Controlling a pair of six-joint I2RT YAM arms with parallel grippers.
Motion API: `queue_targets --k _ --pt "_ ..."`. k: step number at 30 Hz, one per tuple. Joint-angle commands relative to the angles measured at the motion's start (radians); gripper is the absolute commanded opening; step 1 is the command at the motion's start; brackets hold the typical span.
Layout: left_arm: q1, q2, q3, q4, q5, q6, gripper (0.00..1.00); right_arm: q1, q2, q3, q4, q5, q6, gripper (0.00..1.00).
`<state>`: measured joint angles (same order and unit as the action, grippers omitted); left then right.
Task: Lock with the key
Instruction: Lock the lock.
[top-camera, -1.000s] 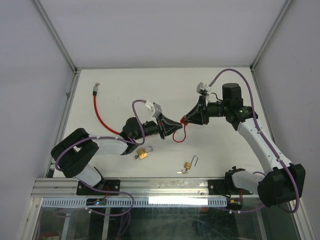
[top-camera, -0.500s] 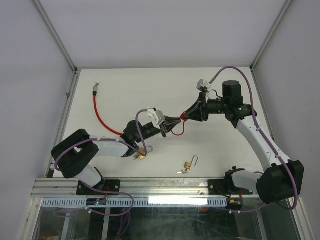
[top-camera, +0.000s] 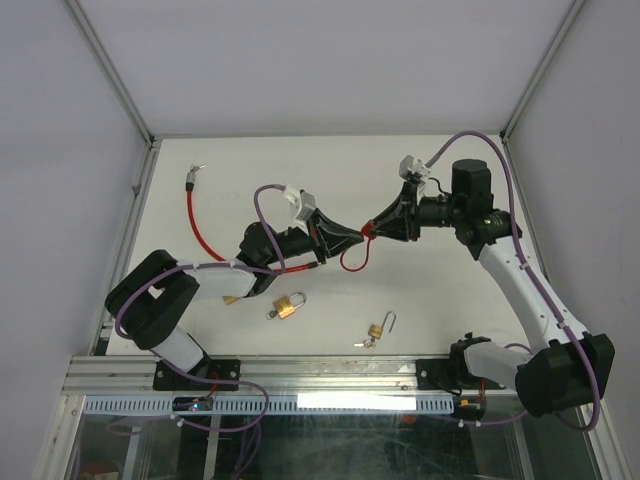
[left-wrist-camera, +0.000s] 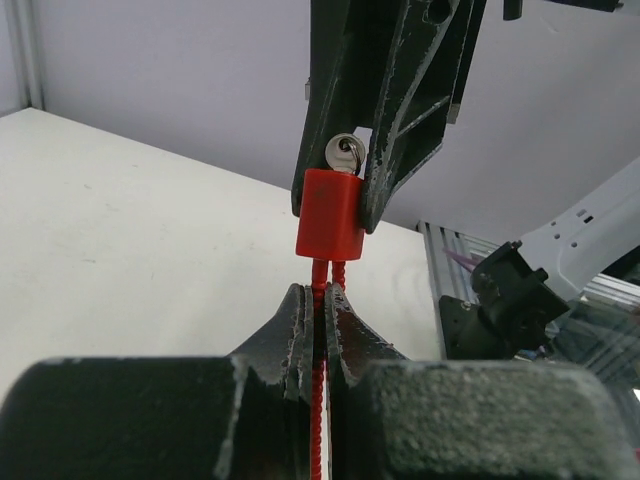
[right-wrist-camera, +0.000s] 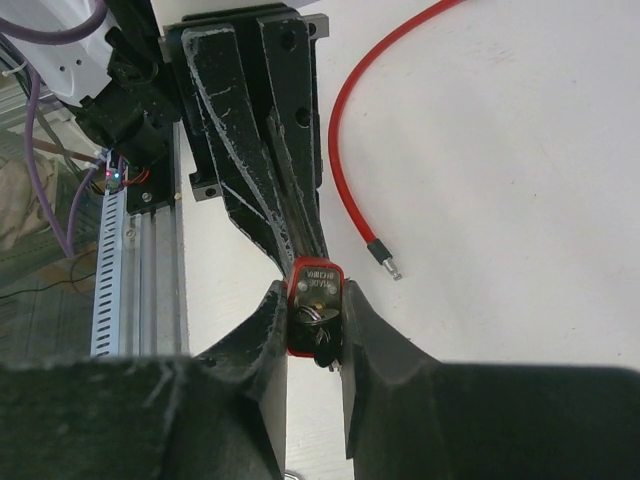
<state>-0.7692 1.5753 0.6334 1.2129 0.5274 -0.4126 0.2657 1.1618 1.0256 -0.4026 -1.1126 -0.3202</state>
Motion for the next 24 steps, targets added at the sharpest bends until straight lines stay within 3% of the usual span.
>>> queue_targets --k 1,8,9,13,16,19,24 --pt "-0.021 -0.061 0.166 0.240 0.086 -0.081 0.00 0.035 0.010 -0.019 -0.104 -0.021 0.000 0.00" --pt "-0.027 -0.065 0.140 0.208 0.039 -0.015 0.00 0.035 0.020 -0.008 -0.115 -0.004 -0.026 0.00" --pt "-0.026 -0.068 0.125 0.197 0.033 0.010 0.00 0.033 0.022 0.010 -0.143 0.000 -0.047 0.05" --pt "-0.015 -0.064 0.057 0.161 0.009 0.087 0.00 0.001 -0.010 0.061 -0.204 0.008 -0.087 0.45" --pt "-0.008 -0.056 0.020 0.122 0.001 0.126 0.00 -0.031 -0.049 0.075 -0.210 0.018 -0.095 0.66" --pt "0.003 -0.046 -0.005 0.113 0.007 0.142 0.00 -0.065 -0.068 0.108 -0.264 0.017 -0.137 0.77" --pt "0.014 -0.047 -0.034 0.081 0.013 0.176 0.00 -0.140 -0.099 0.187 -0.377 0.004 -0.237 0.83"
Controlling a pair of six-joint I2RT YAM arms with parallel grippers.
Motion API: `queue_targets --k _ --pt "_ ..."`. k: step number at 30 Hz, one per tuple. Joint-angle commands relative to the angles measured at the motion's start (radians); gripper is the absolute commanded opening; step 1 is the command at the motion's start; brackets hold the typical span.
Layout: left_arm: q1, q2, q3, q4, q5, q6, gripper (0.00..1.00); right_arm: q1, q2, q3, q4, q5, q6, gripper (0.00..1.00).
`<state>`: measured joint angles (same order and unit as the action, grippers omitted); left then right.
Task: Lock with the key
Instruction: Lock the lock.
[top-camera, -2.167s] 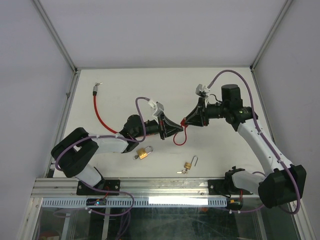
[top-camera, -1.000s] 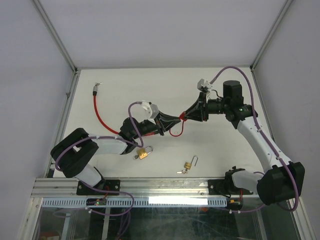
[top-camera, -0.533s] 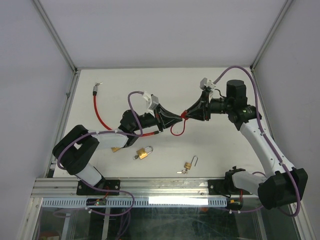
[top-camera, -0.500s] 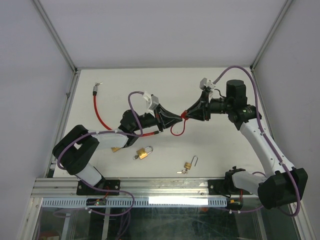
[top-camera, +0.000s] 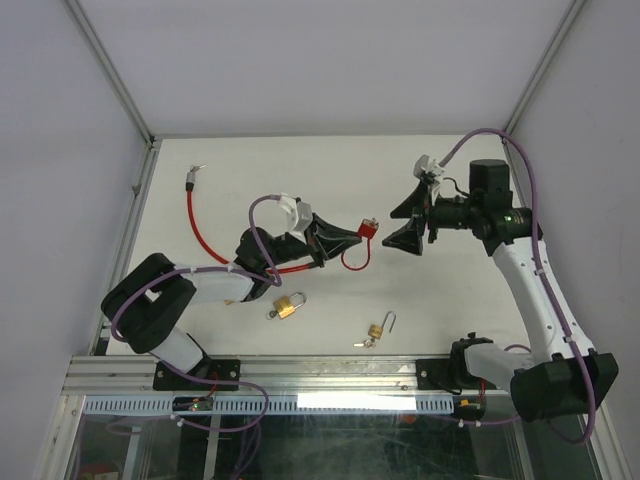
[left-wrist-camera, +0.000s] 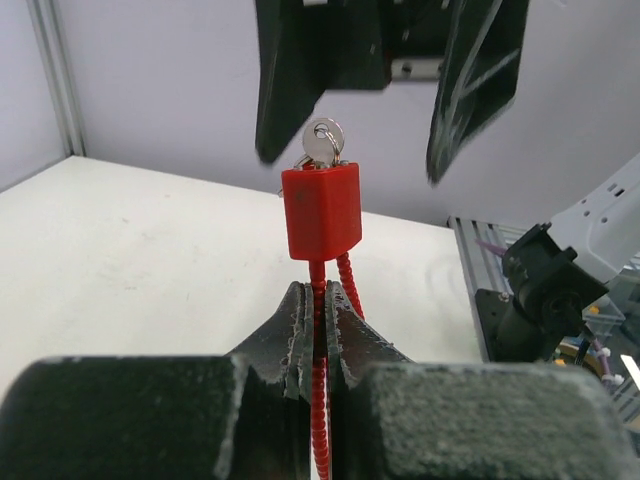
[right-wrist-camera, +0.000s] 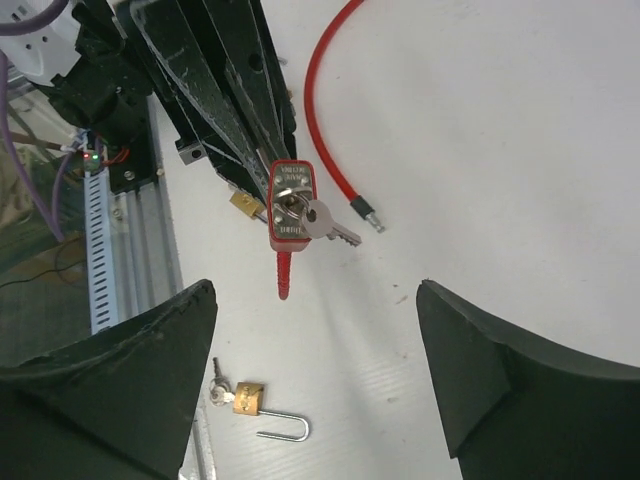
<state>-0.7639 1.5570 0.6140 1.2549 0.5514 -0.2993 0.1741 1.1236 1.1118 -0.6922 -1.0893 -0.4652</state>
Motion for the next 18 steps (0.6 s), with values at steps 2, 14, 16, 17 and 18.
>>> queue_targets --k 2,14,16,17,18 --pt "0.007 -0.043 -0.021 -0.016 -0.025 0.109 0.00 -0.066 -0.074 0.136 -0.125 -0.016 -0.105 0.86" --pt "-0.075 -0.121 -0.034 -0.251 -0.253 0.410 0.00 0.025 0.106 0.178 -0.169 0.112 0.219 0.58" --pt "-0.082 -0.120 -0.027 -0.259 -0.255 0.417 0.00 0.045 0.115 0.165 -0.136 0.140 0.249 0.54" --pt "-0.085 -0.117 -0.025 -0.263 -0.255 0.418 0.00 0.053 0.121 0.163 -0.124 0.143 0.259 0.53" --pt "-0.087 -0.117 -0.022 -0.265 -0.255 0.419 0.00 0.061 0.126 0.164 -0.114 0.150 0.271 0.50"
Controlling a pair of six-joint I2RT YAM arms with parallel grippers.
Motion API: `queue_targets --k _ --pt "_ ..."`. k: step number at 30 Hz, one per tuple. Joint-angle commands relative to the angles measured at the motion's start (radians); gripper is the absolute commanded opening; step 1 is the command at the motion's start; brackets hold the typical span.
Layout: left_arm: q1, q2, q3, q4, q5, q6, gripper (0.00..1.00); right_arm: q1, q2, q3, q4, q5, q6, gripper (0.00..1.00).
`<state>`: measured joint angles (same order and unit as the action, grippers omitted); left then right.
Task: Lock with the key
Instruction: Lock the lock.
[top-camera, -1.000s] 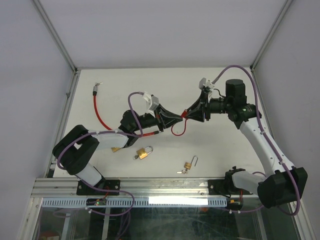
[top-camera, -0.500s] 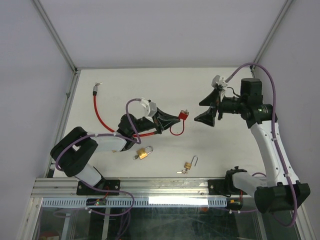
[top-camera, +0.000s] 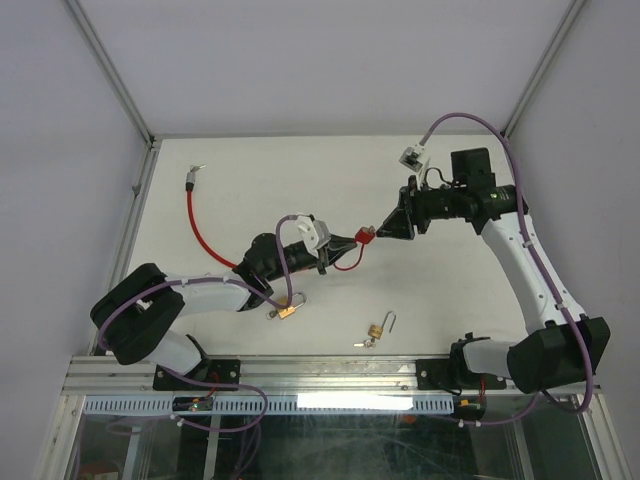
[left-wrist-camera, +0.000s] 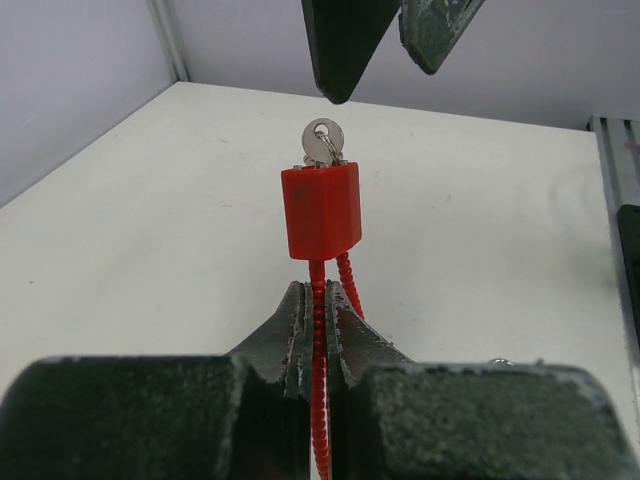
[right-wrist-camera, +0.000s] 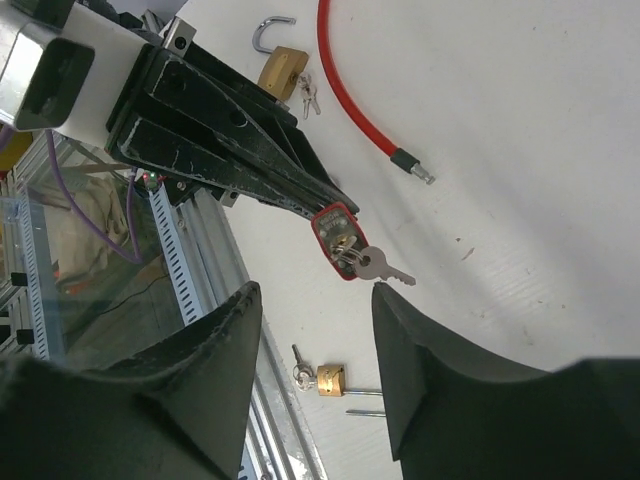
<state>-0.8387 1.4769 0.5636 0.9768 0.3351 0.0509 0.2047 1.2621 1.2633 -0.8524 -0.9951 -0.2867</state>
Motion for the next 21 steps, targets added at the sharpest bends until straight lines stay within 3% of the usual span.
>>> queue_targets --k 1,21 --pt "-0.015 -0.036 0.030 0.011 -0.040 0.071 0.00 0.036 -0.003 0.014 0.052 0.064 0.101 0.47" --pt "-0.033 -0.033 0.047 -0.014 -0.028 0.075 0.00 0.087 0.077 0.035 0.070 0.153 0.090 0.30"
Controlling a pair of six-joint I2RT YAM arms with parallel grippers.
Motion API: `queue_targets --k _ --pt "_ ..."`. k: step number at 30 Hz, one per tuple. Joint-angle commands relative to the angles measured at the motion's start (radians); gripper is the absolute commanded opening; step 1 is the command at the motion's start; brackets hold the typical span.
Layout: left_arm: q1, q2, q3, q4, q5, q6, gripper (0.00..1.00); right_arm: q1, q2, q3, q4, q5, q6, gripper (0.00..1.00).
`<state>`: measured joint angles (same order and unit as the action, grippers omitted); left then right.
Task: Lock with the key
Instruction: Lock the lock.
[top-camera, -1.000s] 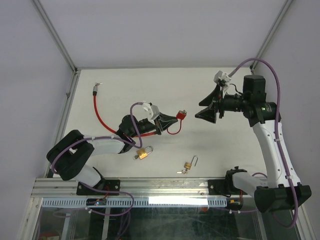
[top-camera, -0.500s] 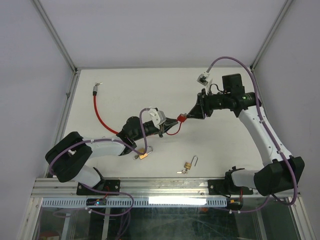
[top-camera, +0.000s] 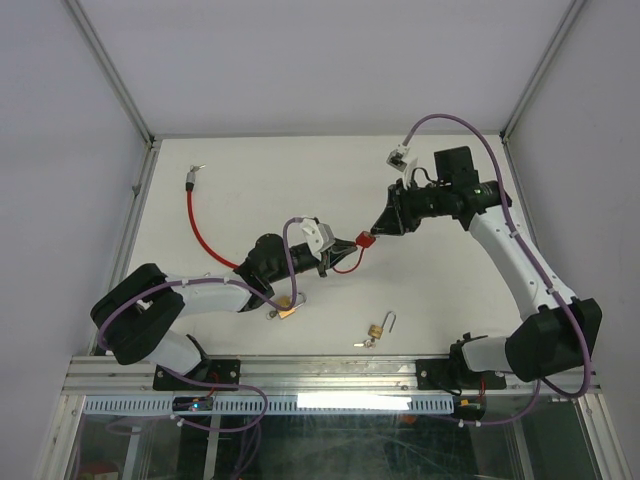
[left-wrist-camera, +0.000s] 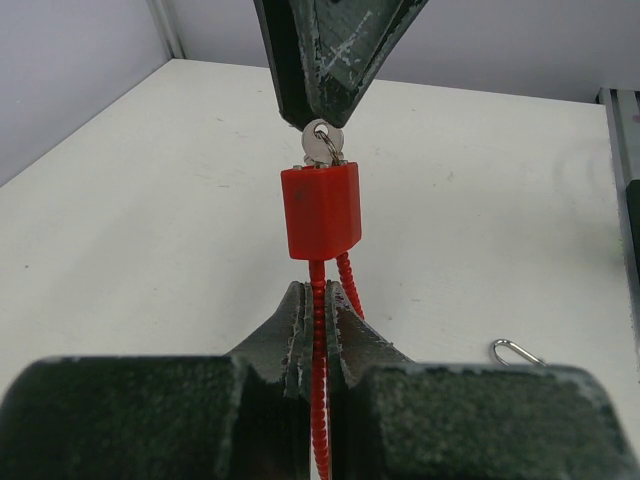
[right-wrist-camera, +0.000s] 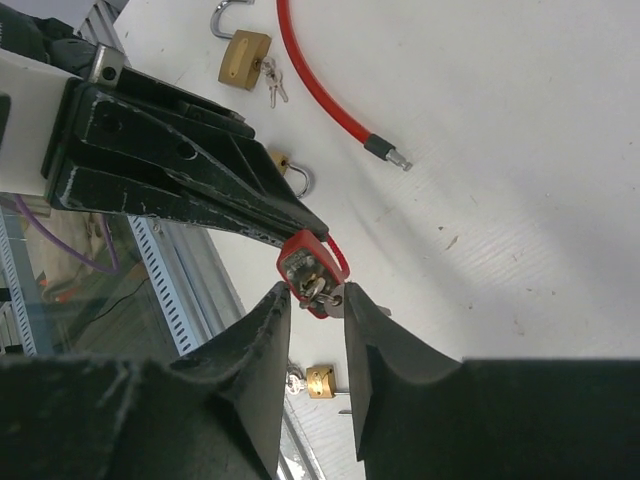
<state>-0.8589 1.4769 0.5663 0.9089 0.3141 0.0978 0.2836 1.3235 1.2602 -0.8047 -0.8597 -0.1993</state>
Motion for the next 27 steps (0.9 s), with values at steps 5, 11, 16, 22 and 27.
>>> queue_targets --k 5,11,16,22,27 --pt "-0.014 -0.031 0.047 0.051 -0.007 0.028 0.00 0.015 0.019 0.035 0.016 0.014 -0.007 0.25" --pt "-0.014 -0.038 0.049 0.037 -0.001 0.031 0.00 0.020 0.019 0.048 -0.017 -0.011 -0.079 0.01" --pt "-0.003 -0.040 0.078 -0.050 0.071 0.024 0.00 0.022 -0.006 0.061 -0.108 -0.092 -0.307 0.00" --pt "0.059 -0.013 0.141 -0.119 0.376 -0.081 0.00 0.022 -0.060 0.059 -0.399 -0.201 -1.057 0.00" --pt "0.100 0.022 0.194 -0.144 0.608 -0.161 0.00 0.023 -0.081 0.053 -0.609 -0.134 -1.623 0.00"
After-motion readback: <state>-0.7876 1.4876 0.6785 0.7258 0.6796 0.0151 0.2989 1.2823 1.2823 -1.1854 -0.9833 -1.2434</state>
